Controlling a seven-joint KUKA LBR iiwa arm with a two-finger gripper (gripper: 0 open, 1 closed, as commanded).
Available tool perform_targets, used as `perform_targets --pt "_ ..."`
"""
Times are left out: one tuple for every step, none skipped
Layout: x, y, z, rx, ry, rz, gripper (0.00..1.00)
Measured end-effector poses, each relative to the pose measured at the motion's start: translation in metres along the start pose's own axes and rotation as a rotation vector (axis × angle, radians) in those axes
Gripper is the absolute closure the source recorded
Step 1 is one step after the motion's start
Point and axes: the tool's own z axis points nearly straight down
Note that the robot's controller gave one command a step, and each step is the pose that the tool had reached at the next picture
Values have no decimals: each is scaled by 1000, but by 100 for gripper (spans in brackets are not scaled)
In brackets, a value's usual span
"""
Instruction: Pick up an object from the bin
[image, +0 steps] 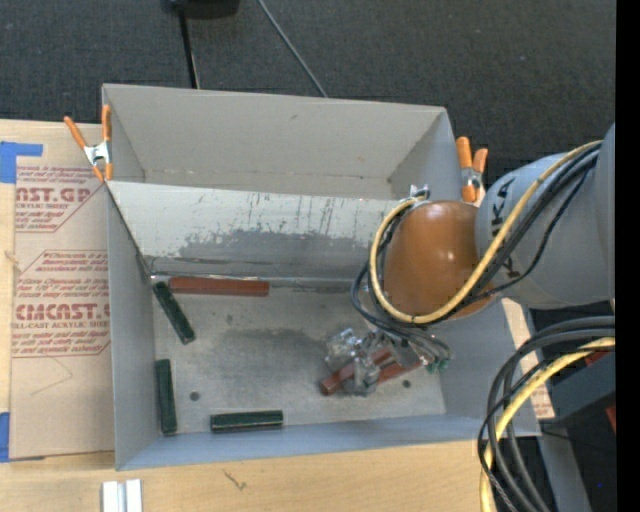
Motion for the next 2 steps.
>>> perform_targets --pt "0 0 0 0 0 0 100" --pt "-8 0 -140 1 -3 4 100"
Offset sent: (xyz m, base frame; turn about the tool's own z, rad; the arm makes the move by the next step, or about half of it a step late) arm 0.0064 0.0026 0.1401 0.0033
